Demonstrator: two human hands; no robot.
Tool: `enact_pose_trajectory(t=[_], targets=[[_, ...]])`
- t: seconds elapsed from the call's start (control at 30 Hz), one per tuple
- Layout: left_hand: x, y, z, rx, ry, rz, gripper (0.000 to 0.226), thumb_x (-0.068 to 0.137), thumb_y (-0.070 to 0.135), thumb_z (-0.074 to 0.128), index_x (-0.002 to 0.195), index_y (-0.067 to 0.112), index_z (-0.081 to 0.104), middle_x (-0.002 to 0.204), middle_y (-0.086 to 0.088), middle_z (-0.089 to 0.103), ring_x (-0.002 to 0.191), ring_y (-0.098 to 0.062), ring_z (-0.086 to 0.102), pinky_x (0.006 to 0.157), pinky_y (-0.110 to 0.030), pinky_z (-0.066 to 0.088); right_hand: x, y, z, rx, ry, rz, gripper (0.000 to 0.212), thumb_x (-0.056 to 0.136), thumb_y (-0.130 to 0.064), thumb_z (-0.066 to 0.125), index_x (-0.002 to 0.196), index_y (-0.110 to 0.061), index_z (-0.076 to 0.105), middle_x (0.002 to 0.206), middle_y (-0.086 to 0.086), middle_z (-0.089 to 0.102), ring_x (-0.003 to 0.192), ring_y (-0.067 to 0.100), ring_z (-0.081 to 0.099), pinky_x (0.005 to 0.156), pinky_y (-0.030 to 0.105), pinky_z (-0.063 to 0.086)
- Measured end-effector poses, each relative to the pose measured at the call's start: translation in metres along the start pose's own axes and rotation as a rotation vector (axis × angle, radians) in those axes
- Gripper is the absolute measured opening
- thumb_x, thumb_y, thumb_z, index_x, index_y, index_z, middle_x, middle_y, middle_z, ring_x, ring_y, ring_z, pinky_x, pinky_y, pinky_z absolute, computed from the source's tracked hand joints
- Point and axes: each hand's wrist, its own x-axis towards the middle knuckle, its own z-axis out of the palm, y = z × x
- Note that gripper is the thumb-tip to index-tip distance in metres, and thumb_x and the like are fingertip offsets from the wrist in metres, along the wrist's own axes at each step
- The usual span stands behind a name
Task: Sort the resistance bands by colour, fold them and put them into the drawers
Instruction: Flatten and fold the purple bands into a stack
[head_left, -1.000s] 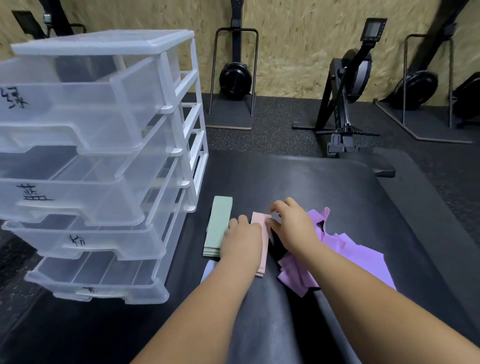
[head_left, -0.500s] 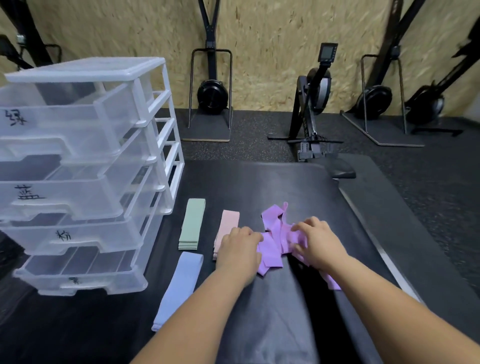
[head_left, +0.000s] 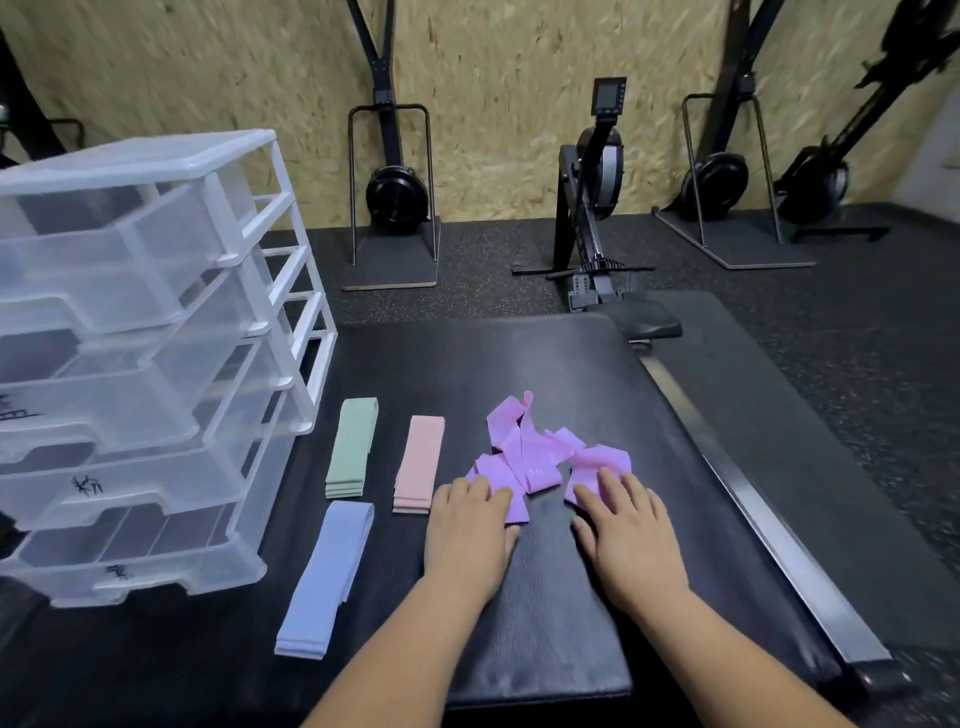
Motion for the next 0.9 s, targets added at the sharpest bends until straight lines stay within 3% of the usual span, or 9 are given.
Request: enact_pose_trajectory(t=[0.07, 0.2, 0.37, 0.47, 0.63, 0.77, 0.9], targets=[[0.001, 0.002, 0.008, -0.071, 0.066, -0.016, 0.032, 0.097, 0.053, 0.059, 0.12, 0.031, 0.065, 0.111, 0.002, 0.058, 0.105, -0.027, 0.053, 0.099, -0.04, 0.044, -0.002, -0.003, 0.003, 0.011, 0.06, -0.029, 0.038, 0.101, -0.046, 0.046, 0.129, -0.027, 0.064, 0.148, 0.007, 0.054, 0.139, 0.036, 0.046, 0.111, 0.048, 0.038], [0.02, 0.009, 0.013, -0.24, 0.153, -0.006, 0.039, 0.096, 0.044, 0.065, 0.132, 0.028, 0.064, 0.138, 0.003, 0.058, 0.128, -0.027, 0.051, 0.108, -0.041, 0.045, 0.001, -0.002, 0.006, 0.062, 0.067, -0.103, 0.042, 0.105, -0.046, 0.043, 0.137, -0.026, 0.062, 0.15, 0.005, 0.054, 0.141, 0.033, 0.045, 0.113, 0.045, 0.039], [0.068, 0.017, -0.002, -0.211, 0.081, -0.004, 0.047, 0.104, 0.041, 0.056, 0.148, 0.025, 0.053, 0.154, 0.007, 0.049, 0.138, -0.026, 0.041, 0.112, -0.038, 0.037, -0.001, 0.002, 0.013, 0.157, 0.09, -0.036, 0.049, 0.104, -0.05, 0.047, 0.141, -0.022, 0.061, 0.157, 0.006, 0.05, 0.147, 0.032, 0.042, 0.118, 0.046, 0.036], [0.093, 0.018, 0.0, -0.107, 0.049, -0.026, 0.042, 0.104, 0.044, 0.056, 0.142, 0.027, 0.055, 0.139, 0.007, 0.058, 0.128, -0.026, 0.046, 0.103, -0.038, 0.041, -0.002, 0.003, 0.014, 0.167, 0.085, -0.009, 0.053, 0.104, -0.054, 0.045, 0.144, -0.023, 0.06, 0.159, 0.006, 0.049, 0.151, 0.031, 0.039, 0.122, 0.048, 0.034], [0.107, 0.018, 0.017, -0.019, 0.001, -0.057, 0.021, 0.102, 0.04, 0.056, 0.113, 0.029, 0.07, 0.109, 0.005, 0.062, 0.106, -0.025, 0.049, 0.086, -0.035, 0.038, -0.001, 0.002, 0.013, 0.177, 0.087, -0.004, 0.049, 0.103, -0.051, 0.047, 0.14, -0.023, 0.062, 0.154, 0.002, 0.051, 0.148, 0.031, 0.04, 0.121, 0.045, 0.035], [0.097, 0.015, 0.032, -0.147, 0.09, -0.109, 0.015, 0.096, 0.036, 0.063, 0.098, 0.03, 0.077, 0.097, 0.006, 0.063, 0.097, -0.025, 0.052, 0.079, -0.037, 0.039, 0.0, 0.003, 0.014, 0.175, 0.07, 0.002, 0.045, 0.103, -0.051, 0.047, 0.136, -0.024, 0.062, 0.152, 0.0, 0.052, 0.146, 0.029, 0.041, 0.12, 0.044, 0.034], [0.089, 0.013, 0.033, -0.359, 0.207, -0.16, 0.006, 0.087, 0.032, 0.08, 0.092, 0.03, 0.078, 0.101, 0.01, 0.064, 0.104, -0.025, 0.053, 0.085, -0.04, 0.044, 0.001, 0.003, 0.01, 0.19, 0.094, 0.007, 0.041, 0.1, -0.049, 0.054, 0.132, -0.023, 0.063, 0.145, 0.002, 0.053, 0.14, 0.029, 0.045, 0.118, 0.044, 0.037]])
